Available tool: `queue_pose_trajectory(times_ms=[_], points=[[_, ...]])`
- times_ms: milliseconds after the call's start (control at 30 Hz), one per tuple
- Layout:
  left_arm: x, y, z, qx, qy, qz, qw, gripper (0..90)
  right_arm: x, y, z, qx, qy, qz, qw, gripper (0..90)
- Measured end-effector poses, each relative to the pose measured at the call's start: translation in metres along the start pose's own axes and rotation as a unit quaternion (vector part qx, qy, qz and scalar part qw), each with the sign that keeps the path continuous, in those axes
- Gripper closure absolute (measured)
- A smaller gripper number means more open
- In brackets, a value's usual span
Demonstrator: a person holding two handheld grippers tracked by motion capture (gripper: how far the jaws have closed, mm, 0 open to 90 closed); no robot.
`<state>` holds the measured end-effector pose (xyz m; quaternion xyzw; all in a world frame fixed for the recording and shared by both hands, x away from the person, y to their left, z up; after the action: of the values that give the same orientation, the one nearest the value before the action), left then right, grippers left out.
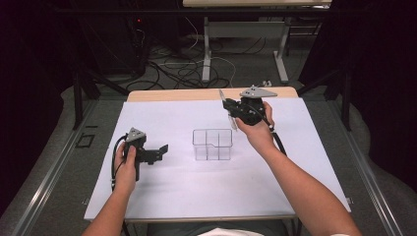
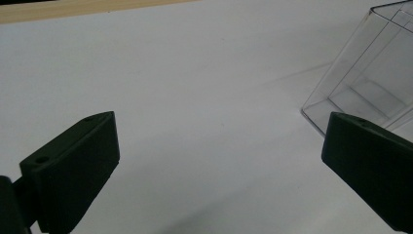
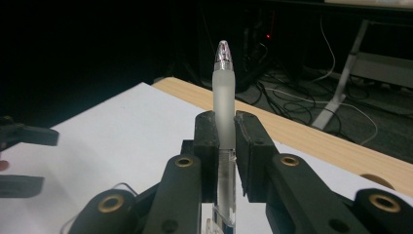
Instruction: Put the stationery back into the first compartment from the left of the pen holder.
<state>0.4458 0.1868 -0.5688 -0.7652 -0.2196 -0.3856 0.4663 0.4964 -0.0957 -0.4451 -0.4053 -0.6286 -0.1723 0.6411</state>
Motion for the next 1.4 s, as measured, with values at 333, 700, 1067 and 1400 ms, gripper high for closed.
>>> queue_pose_trajectory(times_ms=[333, 700, 1067, 1400], points=[[0.000, -0.001, 0.000, -0.002, -0.003, 0.001, 1.0000, 0.5, 0.014, 0.002, 0.026, 0.022, -0.009, -0.027, 0.9993, 80.1], [0.001, 0.000, 0.002, 0.000, -0.003, -0.003, 1.0000, 0.5, 0.022, 0.014, 0.047, 0.038, -0.013, -0.043, 0.9983, 80.1], [0.001, -0.001, 0.002, -0.002, -0.009, -0.001, 1.0000, 0.5, 0.025, 0.025, 0.061, 0.046, -0.019, -0.046, 0.9977, 80.1], [0.001, -0.002, 0.003, 0.000, -0.009, -0.006, 0.9999, 0.5, 0.027, 0.035, 0.072, 0.044, -0.019, -0.058, 0.9972, 80.1]])
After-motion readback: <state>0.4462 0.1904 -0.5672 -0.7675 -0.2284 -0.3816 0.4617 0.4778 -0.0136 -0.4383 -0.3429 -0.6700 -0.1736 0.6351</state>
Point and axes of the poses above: each handheld gripper's, and its own axes: y roughly forward along the jaws, x roughly out of its top, z roughly to its left, the point moved 8 cm from there along y, roughly forward along the jaws, and after that the axes turned 11 degrees about -y, right-handed, at the moved point
